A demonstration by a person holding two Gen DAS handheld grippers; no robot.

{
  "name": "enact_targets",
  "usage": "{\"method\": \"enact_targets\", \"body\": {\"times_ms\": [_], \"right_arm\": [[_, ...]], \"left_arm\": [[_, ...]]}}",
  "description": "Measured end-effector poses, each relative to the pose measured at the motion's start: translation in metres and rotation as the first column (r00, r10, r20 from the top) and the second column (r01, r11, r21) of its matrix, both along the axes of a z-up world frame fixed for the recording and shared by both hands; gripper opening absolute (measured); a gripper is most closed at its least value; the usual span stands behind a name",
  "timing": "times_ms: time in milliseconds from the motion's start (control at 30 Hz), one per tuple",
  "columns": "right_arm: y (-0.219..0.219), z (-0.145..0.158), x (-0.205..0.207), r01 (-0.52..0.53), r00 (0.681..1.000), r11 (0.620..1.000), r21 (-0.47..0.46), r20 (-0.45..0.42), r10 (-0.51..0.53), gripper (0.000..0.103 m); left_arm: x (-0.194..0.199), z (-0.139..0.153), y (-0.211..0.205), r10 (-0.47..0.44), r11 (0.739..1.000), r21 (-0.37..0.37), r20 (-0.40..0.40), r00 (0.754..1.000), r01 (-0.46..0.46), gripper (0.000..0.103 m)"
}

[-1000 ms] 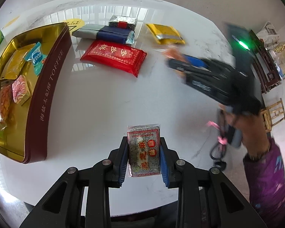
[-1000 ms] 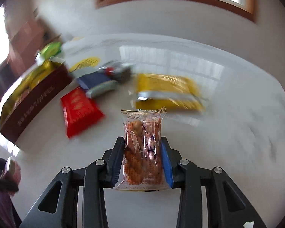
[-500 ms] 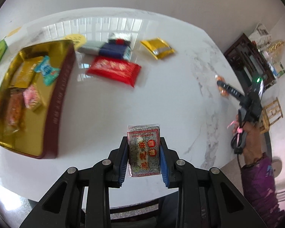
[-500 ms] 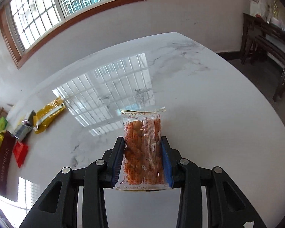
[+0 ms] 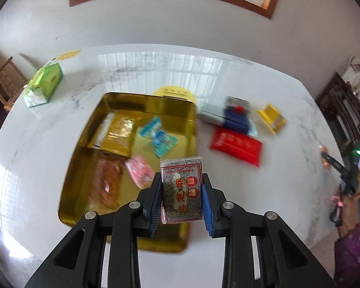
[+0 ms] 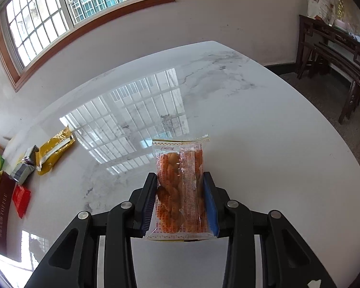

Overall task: Organize snacks
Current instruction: 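Carry the boxed cake over the tin, lower it in and open the left gripper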

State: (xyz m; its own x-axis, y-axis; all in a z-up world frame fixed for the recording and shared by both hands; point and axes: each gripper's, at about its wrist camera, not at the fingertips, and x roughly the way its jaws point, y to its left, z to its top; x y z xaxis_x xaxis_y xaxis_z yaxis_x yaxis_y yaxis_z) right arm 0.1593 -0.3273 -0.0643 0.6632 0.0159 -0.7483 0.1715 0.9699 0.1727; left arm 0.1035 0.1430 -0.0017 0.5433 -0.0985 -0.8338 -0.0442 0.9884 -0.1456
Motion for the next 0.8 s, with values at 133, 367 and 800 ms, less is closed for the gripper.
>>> {"method": "enact_targets", "body": {"times_ms": [133, 367, 800], "right_arm": [[0.002, 0.0, 0.0, 0.001, 1.0, 1.0, -0.013, -0.004, -0.001, 0.035], [0.004, 0.0, 0.002, 0.0, 1.0, 0.999, -0.039, -0.013, -0.001, 0.035], [0.007, -0.001, 0.006, -0.008, 1.0, 0.997, -0.076, -0.025, 0.006, 0.035]], "left_arm": [[0.017, -0.013, 0.011, 0.005, 1.0, -0.002, -0.001, 1.0, -0.005, 0.031], [0.044, -0.036, 0.014, -0.016, 1.0, 0.012, -0.023, 1.0, 0.016, 0.031], [0.069, -0.065, 0.016, -0.029, 1.0, -0.011, -0.077, 0.997, 0.028, 0.031]]}}
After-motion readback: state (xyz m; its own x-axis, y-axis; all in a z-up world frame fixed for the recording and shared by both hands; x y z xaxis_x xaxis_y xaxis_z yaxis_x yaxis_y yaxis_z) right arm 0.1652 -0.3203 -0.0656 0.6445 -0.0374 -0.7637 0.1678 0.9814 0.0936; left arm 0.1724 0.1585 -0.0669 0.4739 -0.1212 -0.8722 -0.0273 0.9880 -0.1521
